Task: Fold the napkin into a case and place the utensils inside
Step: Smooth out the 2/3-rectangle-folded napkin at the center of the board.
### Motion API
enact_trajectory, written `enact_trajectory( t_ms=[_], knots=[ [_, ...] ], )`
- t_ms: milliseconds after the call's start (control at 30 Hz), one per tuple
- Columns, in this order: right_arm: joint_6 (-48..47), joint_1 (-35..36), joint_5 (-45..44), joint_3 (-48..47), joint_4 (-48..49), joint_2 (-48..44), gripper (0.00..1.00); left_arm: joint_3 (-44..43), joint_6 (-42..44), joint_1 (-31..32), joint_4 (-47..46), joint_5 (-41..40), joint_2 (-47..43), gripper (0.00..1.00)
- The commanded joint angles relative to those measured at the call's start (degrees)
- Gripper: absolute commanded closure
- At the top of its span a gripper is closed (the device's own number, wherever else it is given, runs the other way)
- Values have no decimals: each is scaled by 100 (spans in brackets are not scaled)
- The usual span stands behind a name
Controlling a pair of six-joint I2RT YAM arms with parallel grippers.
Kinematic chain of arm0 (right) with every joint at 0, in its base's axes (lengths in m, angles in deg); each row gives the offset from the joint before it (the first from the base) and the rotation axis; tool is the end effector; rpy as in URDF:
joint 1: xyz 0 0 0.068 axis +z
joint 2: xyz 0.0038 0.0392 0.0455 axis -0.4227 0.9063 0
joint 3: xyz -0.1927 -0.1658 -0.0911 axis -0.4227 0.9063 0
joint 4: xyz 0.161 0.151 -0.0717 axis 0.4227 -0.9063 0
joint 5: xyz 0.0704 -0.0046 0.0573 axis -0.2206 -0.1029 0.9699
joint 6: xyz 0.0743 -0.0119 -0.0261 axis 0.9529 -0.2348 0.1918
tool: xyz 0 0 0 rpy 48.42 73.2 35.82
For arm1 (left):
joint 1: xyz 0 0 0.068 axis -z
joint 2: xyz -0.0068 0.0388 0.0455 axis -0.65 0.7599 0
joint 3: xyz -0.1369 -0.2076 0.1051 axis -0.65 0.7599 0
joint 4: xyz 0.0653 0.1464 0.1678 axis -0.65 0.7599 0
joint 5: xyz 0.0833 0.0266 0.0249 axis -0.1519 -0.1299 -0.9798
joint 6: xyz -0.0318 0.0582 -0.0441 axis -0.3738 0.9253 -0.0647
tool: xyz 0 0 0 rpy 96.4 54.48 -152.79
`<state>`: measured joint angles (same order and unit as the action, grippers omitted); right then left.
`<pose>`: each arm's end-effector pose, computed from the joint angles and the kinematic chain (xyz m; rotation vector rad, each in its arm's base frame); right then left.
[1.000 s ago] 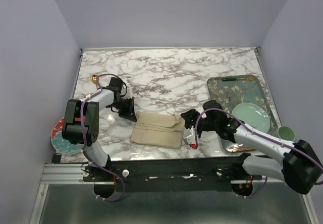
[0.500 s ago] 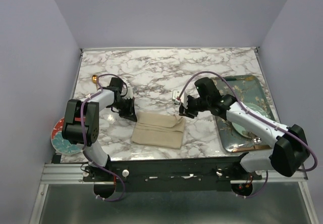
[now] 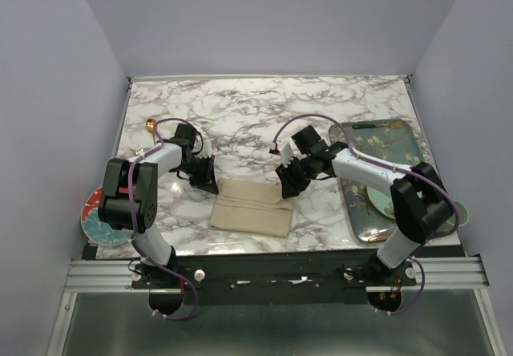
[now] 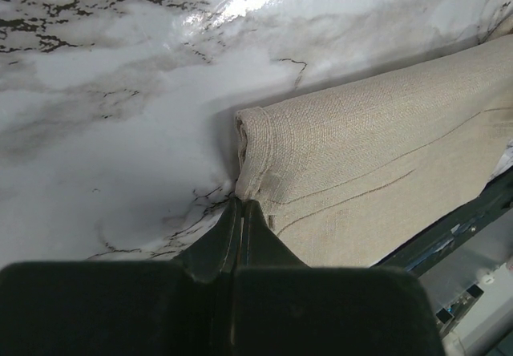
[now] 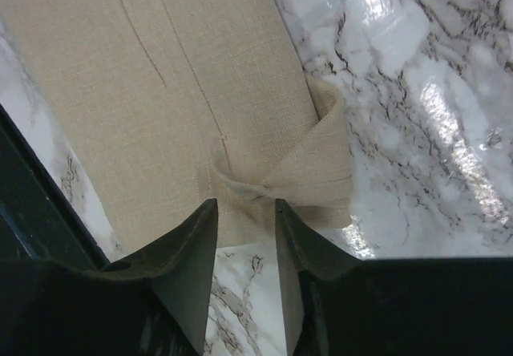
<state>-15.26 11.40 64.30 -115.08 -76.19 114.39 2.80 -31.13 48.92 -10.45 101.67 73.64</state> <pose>0.2343 0.2105 0.1859 -1.2193 2.3656 0.7531 0.2714 -0.0752 0.1411 0.1284 2.8844 -0.8234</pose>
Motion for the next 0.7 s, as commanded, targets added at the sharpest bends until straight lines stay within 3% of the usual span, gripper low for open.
enact_trajectory(
  t_ms=[0, 33, 133, 167, 267, 367, 433, 533, 667],
  knots=[
    [516, -10, -38, -292, -323, 455, 65, 137, -24, 32, -66, 98, -88, 100],
    [568, -19, -64, -310, -332, 533, 70, 146, -7, 41, -66, 125, -88, 100],
    [560, -10, -178, -354, -332, 797, 82, 268, 11, 23, -215, 423, -324, 86],
    [508, -19, -178, -502, -471, 955, 85, 321, 28, 6, -277, 598, -560, 70],
    [384, -19, -319, -582, -499, 1009, 88, 278, 379, -126, -356, 933, -1244, 54],
    [227, -19, -398, -810, -613, 1044, 91, -143, 1265, -258, -102, 943, -1913, 43],
    [-27, -19, -642, -881, -605, 1079, 92, -415, 2132, -267, 153, 820, -2126, 41],
    [-431, -10, -916, -942, -561, 1167, 92, -557, 2340, -319, 171, 748, -2294, 37],
    [-697, -10, -1162, -1013, -359, 1176, 92, -847, 2252, -259, 373, 1355, -1542, 40]
  ],
)
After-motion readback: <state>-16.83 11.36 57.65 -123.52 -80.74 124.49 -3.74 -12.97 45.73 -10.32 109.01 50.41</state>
